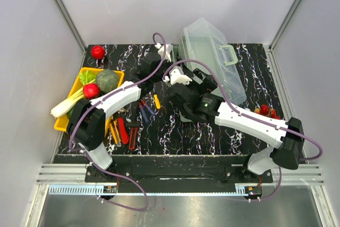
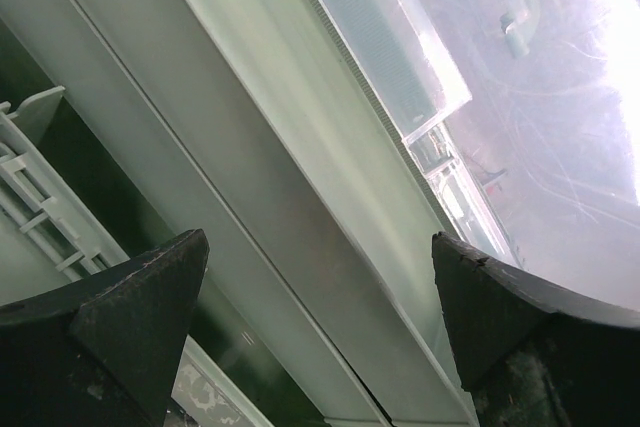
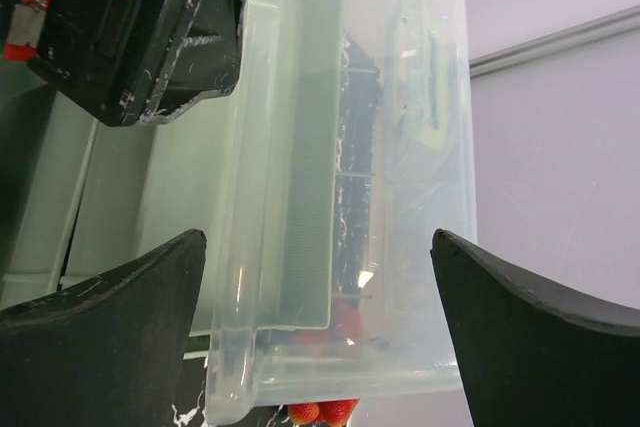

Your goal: Pack the tool kit

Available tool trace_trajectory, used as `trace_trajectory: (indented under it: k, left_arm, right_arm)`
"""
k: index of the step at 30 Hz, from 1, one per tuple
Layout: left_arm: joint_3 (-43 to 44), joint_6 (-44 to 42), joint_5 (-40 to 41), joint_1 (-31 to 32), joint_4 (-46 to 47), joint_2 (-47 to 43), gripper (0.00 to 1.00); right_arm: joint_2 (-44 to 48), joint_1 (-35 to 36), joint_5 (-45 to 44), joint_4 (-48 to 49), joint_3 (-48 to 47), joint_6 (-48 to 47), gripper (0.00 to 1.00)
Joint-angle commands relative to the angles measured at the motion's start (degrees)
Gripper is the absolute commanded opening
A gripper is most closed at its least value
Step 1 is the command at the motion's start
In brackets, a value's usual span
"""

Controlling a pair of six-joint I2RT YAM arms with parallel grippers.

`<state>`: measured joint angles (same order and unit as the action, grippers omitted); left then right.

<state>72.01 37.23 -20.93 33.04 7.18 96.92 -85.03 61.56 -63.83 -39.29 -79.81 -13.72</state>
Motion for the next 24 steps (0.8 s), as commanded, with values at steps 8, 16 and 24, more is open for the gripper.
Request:
trace_trajectory:
  k: [8, 16, 24]
  left_arm:
    - [-1.07, 2.23, -1.49, -0.95, 6.7, 0.81, 0.99]
    - [-6.0, 6.53, -2.71, -5.08, 11.98, -2.53, 0.99]
    - [-7.93, 6.89, -4.83, -7.72, 13.48, -4.46, 0.99]
  right_arm:
    - [4.08, 0.49, -14.39, 47.64, 12.12, -33.6, 0.99]
    - [3.56, 0.49, -14.92, 82.08, 17.32, -61.16, 0.95]
    - [3.56, 0.49, -14.04, 83.94, 16.62, -62.31, 0.93]
